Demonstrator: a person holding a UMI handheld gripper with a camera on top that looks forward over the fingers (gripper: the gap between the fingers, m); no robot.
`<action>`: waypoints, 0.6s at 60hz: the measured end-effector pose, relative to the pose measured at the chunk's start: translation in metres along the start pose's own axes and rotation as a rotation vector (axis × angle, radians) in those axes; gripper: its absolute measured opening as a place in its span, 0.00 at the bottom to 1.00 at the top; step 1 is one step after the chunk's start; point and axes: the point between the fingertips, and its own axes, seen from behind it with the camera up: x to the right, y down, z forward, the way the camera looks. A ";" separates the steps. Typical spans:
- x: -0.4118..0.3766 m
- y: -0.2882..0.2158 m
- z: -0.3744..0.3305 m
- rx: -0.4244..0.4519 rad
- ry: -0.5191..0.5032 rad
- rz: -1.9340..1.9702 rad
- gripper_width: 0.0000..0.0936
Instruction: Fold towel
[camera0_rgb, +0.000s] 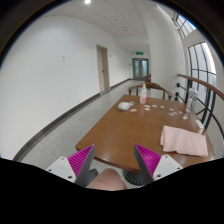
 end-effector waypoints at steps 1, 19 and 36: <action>-0.004 0.000 -0.002 0.003 0.009 0.000 0.88; 0.085 -0.015 0.023 -0.017 0.136 0.019 0.87; 0.217 0.004 0.094 -0.148 0.307 0.030 0.79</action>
